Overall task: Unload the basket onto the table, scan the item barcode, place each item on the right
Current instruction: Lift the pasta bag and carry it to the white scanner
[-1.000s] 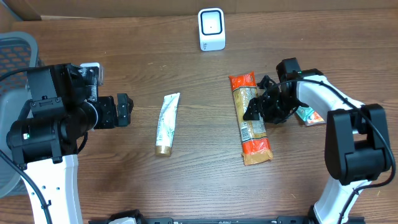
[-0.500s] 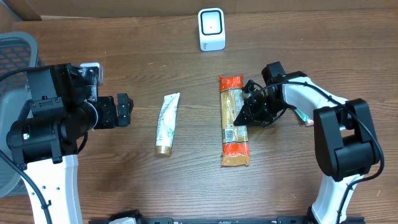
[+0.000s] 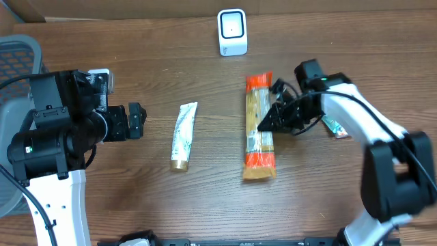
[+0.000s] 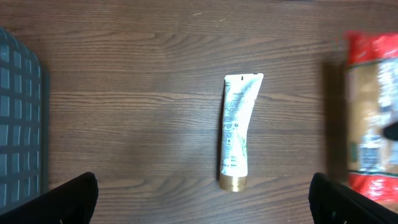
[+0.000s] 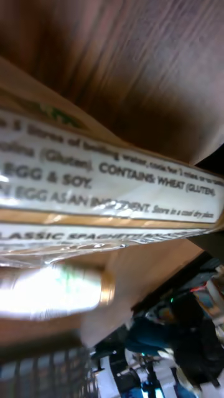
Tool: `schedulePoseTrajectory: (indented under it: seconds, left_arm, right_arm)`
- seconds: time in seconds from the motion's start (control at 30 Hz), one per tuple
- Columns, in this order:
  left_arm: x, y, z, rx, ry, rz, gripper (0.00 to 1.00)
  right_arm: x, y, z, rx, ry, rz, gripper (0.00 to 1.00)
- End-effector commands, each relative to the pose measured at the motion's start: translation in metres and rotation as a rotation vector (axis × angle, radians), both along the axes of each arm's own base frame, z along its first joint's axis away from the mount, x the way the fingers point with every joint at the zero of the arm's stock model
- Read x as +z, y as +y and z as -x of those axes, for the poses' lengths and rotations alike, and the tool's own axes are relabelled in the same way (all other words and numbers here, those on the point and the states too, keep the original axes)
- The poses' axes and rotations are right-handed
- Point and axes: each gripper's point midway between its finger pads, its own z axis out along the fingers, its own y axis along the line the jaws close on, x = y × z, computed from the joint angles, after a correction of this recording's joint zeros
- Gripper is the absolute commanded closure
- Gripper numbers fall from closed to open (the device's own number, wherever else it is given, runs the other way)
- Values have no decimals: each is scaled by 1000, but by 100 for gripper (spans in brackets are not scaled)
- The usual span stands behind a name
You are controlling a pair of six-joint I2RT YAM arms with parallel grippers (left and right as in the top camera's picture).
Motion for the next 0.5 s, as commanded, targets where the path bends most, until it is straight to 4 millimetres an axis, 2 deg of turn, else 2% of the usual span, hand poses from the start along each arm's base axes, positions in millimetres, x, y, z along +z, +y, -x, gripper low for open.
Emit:
schedulePoseTrajectory:
  seconds: [0.0,0.17,0.47]
  left_arm:
    - [6,0,-2,-10,-19,0,0]
    - [6,0,-3,-10,-19,0,0]
    - [6,0,-3,-10,-19,0,0]
  right_arm:
    - [88,12,-8,15,-207,-148,96]
    - [113,10,1,17,-267,-162,96]
    - [115,9,4,17,-264,-160,96]
